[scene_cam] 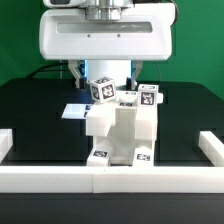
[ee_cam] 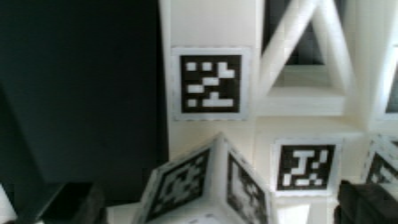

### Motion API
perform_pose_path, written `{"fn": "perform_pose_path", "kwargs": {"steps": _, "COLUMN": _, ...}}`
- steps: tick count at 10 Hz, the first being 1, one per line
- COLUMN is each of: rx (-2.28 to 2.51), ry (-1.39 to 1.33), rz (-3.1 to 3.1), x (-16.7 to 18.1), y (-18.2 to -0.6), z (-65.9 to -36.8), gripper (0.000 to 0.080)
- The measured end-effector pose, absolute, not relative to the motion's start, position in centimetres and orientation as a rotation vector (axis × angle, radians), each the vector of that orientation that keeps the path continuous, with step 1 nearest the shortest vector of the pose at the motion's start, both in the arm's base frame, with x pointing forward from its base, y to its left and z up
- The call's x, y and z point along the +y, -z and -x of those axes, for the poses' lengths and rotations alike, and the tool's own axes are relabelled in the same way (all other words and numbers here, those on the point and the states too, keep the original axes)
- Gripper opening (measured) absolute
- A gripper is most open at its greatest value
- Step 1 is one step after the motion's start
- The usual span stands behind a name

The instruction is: Assemble chair

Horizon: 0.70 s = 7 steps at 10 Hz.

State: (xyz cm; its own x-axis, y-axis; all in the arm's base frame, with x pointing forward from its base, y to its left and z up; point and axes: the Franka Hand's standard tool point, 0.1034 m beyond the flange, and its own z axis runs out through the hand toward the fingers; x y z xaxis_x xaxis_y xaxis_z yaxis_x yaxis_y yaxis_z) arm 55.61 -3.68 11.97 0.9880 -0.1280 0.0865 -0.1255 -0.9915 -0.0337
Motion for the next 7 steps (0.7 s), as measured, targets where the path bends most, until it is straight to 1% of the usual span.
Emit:
{"fn": "perform_pose_path", "kwargs": {"steps": 6, "rx": -0.364, "ry": 0.139, "rz": 3.114, "x": -3.99, "y": -11.97, "z": -55.58, "gripper": 0.0649}}
{"fn": "perform_pose_path", "kwargs": {"steps": 7, "rx": -0.384, "ry": 0.139, "rz": 3.112, "x": -4.05, "y": -11.97, "z": -55.58, "gripper": 0.0649}}
